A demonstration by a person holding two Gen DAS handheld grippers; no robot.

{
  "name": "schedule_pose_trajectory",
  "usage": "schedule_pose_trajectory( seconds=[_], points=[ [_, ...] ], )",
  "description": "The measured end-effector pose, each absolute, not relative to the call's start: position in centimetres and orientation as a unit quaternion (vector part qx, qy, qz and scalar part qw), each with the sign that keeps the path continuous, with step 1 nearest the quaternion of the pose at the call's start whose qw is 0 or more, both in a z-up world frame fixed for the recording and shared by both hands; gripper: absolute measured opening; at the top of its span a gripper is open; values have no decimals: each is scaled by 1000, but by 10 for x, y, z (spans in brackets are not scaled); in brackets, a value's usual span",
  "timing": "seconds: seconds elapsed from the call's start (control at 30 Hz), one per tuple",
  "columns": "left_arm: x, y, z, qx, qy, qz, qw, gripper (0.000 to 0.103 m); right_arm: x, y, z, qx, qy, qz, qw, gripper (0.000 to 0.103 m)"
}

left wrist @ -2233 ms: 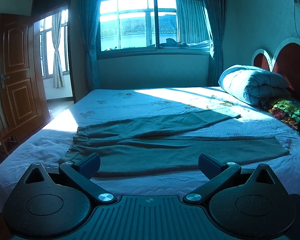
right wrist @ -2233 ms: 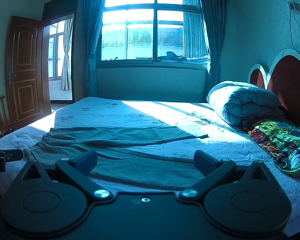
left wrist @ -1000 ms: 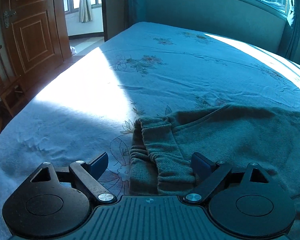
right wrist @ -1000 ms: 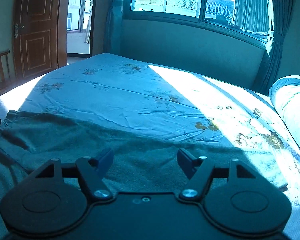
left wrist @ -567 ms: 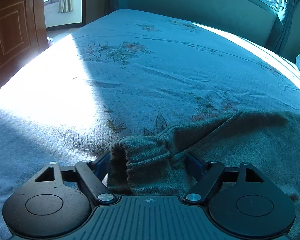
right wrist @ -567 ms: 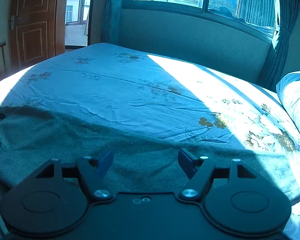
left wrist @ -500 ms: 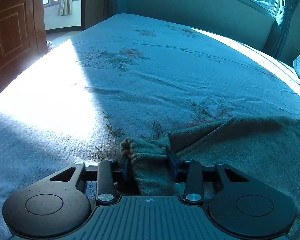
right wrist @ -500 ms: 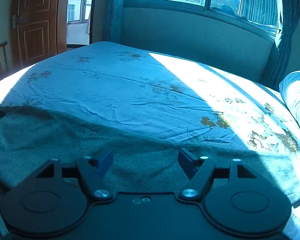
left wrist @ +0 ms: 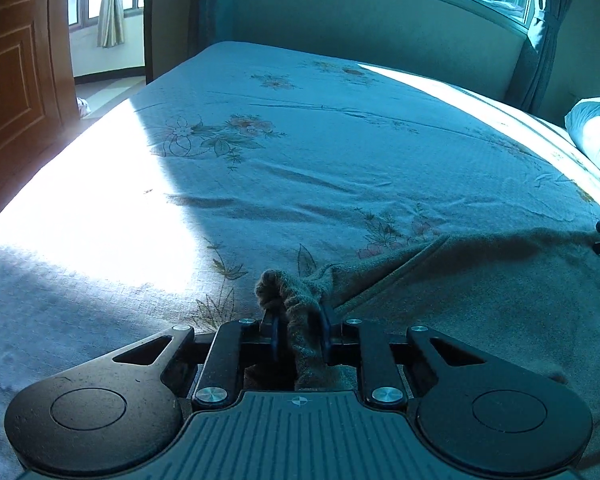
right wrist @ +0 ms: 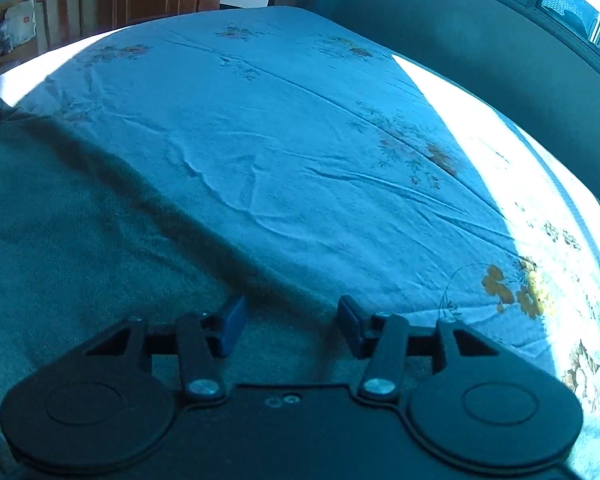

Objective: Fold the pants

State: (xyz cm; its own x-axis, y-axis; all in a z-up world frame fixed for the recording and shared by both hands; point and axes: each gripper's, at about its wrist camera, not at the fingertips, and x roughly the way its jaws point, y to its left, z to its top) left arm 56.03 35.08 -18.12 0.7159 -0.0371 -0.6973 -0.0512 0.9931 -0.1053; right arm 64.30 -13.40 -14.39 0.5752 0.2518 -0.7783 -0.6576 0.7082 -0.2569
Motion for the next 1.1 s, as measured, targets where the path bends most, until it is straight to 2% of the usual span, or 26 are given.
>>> schedule_pose_trajectory(
  seconds=[0.03, 0.07, 0.13, 0.17, 0.2, 0.23, 0.27, 0.3, 0.37, 0.6, 0.83, 0.97, 1.1],
  points=[
    [562, 350, -187, -57, 381, 2, 923, 20, 646, -132, -147, -283, 380, 269, 839, 51],
    [563, 350, -191, -53, 380, 2, 924, 22, 650, -132, -150, -284, 388, 266, 836, 59],
    [564, 352, -197, -54, 376, 0, 925, 29, 658, -134, -153, -268, 403, 273, 831, 56],
    [565, 354, -200, -59, 373, -1, 926, 30, 659, -136, -154, -259, 409, 280, 829, 51],
    [565, 357, -203, -70, 370, -3, 926, 30, 660, -137, -154, -244, 415, 287, 828, 35],
    [566, 359, -204, -77, 372, -4, 925, 29, 659, -136, -155, -244, 414, 285, 829, 30],
    [567, 359, -204, -82, 373, -9, 924, 25, 656, -135, -155, -250, 411, 281, 830, 13],
    [566, 358, -202, -81, 372, -13, 925, 20, 654, -133, -154, -252, 409, 276, 832, 4],
    [564, 353, -198, -64, 367, -12, 928, 17, 647, -133, -150, -256, 401, 266, 838, 0],
    [529, 356, -156, -58, 293, -46, 953, 15, 599, -155, -89, -225, 344, 270, 870, 0],
    [460, 357, -108, -32, 220, -103, 970, 15, 497, -182, -32, -234, 293, 285, 882, 0],
    [408, 348, -97, 2, 201, -122, 972, 15, 431, -189, -25, -261, 273, 292, 879, 0],
    [361, 336, -106, 17, 202, -115, 972, 18, 369, -196, -47, -289, 255, 283, 878, 1]
  ],
)
